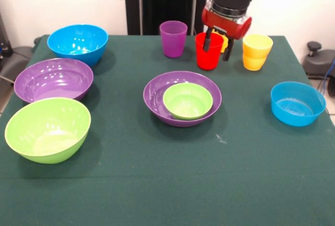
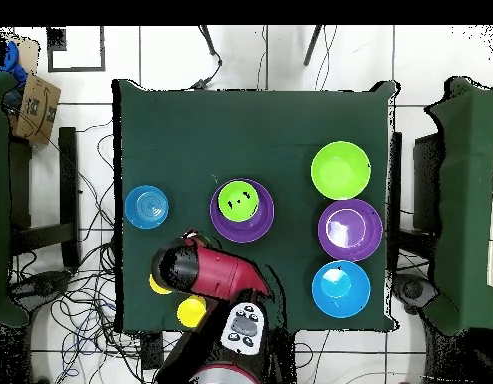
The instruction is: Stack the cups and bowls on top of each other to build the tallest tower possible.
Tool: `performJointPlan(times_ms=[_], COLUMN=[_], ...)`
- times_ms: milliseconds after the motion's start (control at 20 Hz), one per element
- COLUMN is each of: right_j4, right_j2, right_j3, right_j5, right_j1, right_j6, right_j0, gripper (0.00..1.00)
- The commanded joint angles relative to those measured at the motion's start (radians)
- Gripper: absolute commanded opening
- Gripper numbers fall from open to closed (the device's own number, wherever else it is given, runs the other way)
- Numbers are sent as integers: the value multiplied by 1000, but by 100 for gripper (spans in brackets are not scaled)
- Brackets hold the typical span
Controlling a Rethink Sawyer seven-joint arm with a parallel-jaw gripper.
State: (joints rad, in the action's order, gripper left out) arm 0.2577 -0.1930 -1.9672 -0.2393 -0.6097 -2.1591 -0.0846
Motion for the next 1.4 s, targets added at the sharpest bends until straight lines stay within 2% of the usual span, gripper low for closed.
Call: performJointPlan(times_ms=[50,250,700,1400], right_j4=[38,44,57,77], right_j2=[102,117,132,121], right_j3=[66,52,-15,-150], right_j5=[-145,-183,-200,-126], right_j1=[-16,-39,-91,-114], right_j6=[-128,-127,-142,-198], right_j0=[21,30,16,-60], gripper=[100,100,100,100])
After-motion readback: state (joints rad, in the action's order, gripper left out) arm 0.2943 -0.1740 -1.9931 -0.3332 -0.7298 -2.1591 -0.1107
